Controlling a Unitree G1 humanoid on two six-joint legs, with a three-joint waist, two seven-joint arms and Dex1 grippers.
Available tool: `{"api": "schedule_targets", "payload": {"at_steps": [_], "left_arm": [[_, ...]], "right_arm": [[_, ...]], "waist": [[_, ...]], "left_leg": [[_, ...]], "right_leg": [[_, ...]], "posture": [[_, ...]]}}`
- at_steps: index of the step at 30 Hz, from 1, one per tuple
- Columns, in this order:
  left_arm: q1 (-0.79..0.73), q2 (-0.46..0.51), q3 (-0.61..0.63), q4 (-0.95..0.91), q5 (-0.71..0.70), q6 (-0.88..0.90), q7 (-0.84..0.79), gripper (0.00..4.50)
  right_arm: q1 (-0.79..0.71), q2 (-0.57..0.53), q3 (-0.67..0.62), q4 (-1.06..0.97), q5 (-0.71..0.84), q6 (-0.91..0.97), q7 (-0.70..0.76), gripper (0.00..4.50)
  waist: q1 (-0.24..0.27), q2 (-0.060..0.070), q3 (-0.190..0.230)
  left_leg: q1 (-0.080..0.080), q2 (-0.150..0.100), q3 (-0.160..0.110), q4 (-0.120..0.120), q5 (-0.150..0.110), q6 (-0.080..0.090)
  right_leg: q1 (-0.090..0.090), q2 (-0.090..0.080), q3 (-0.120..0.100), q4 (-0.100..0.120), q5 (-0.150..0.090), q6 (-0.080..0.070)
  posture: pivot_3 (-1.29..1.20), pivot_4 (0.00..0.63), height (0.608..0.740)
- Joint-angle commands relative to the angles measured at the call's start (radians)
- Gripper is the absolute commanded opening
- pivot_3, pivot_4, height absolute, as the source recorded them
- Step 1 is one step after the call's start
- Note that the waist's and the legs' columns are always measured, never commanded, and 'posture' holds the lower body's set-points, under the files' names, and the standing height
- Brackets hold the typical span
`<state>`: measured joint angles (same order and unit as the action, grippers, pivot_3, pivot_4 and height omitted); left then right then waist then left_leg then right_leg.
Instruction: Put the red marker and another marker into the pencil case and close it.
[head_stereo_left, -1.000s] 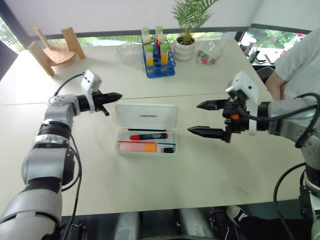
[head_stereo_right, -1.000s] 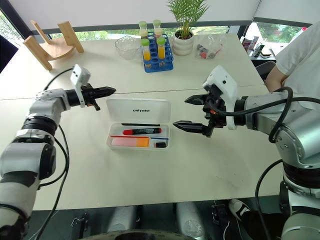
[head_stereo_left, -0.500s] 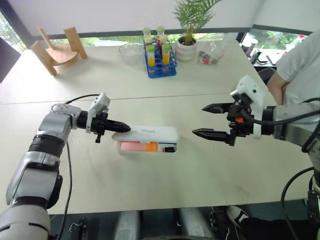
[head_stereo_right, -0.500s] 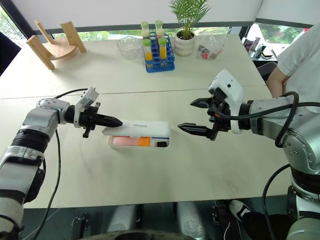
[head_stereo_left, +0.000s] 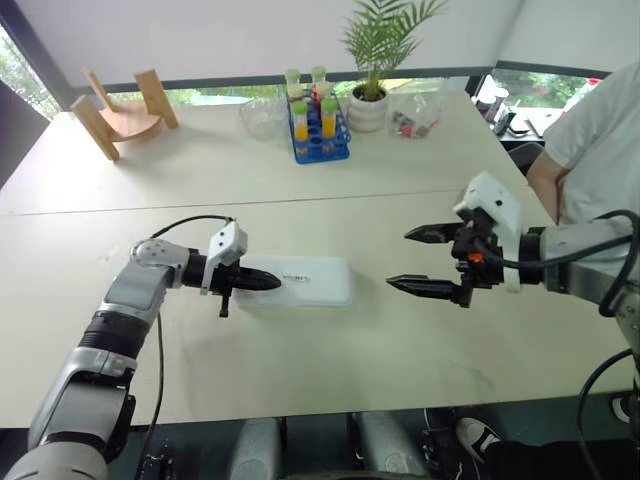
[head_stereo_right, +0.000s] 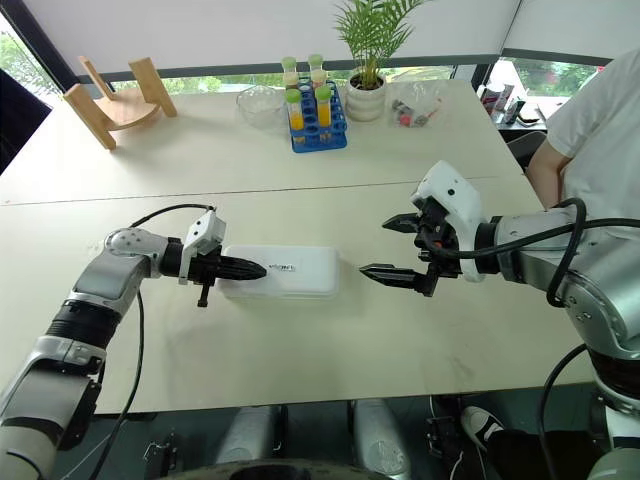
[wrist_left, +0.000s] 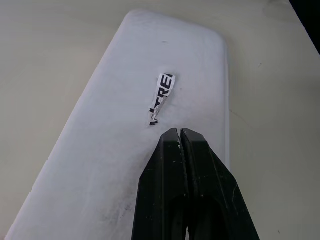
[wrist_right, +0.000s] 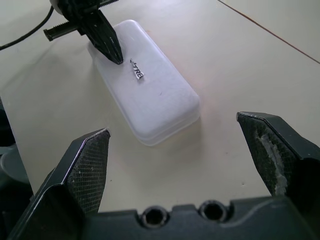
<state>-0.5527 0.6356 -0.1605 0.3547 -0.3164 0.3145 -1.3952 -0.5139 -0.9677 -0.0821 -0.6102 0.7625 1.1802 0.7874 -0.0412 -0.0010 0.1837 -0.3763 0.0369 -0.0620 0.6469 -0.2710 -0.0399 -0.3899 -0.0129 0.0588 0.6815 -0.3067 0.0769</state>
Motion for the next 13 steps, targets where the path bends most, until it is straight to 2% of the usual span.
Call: {"api": "schedule_targets", "payload": {"at_steps": [1, 6, 13], "left_arm": [[0.006, 0.056, 0.104, -0.129, -0.096, 0.183, 0.044, 0.05], [0.142, 0.204, 0.325, -0.483, -0.306, 0.441, 0.111, 0.05], [0.41, 0.307, 0.596, -0.76, -0.446, 0.594, 0.218, 0.05]], "right_arm": [[-0.008, -0.018, -0.007, -0.012, -0.003, -0.028, 0.003, 4.5], [0.065, -0.056, -0.02, -0.005, -0.019, -0.062, 0.03, 4.5], [0.158, -0.105, -0.028, 0.033, -0.041, -0.148, 0.107, 4.5]], "waist": [[-0.004, -0.002, 0.001], [-0.003, -0.003, 0.002], [0.002, -0.006, 0.005]], "left_leg": [[-0.001, 0.001, 0.0, 0.0, 0.0, 0.0], [-0.016, 0.005, 0.0, 0.001, 0.0, 0.0], [-0.016, 0.004, 0.001, 0.0, -0.002, 0.002]], "right_leg": [[-0.001, 0.001, 0.0, 0.0, 0.001, 0.001], [-0.016, 0.003, -0.001, 0.001, 0.001, 0.0], [-0.016, 0.001, -0.001, 0.0, -0.001, -0.001]], "posture": [[0.0, 0.15, 0.74], [0.0, 0.15, 0.74], [0.0, 0.15, 0.74]]}}
